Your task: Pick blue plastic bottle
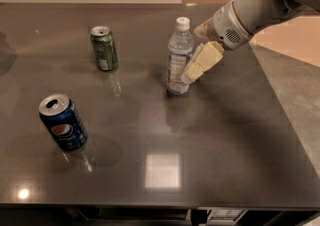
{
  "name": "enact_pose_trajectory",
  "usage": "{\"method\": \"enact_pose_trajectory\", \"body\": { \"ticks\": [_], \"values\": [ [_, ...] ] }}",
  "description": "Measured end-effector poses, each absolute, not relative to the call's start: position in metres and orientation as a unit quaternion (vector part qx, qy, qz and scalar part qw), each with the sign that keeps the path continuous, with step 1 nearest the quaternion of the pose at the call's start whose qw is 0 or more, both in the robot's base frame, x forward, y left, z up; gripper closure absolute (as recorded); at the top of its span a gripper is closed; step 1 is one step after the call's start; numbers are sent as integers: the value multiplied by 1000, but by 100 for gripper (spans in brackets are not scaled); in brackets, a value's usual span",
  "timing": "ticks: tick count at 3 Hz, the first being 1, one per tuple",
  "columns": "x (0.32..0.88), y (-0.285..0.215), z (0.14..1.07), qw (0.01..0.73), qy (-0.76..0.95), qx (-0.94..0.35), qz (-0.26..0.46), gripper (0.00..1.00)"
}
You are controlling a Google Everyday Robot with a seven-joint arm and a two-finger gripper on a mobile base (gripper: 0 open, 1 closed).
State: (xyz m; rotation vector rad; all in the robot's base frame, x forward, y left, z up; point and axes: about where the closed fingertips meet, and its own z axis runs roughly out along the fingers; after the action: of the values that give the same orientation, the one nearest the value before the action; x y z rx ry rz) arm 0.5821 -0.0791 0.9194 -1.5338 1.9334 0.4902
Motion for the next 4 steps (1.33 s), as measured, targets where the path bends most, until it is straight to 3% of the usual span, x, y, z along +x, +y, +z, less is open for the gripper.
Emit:
{"method": "enact_pose_trajectory", "body": {
  "ticks": [1, 4],
  "values": [
    [585, -73, 919, 317, 731, -574, 190, 16],
    [580, -77, 945, 331, 727, -568, 199, 86]
  ]
}}
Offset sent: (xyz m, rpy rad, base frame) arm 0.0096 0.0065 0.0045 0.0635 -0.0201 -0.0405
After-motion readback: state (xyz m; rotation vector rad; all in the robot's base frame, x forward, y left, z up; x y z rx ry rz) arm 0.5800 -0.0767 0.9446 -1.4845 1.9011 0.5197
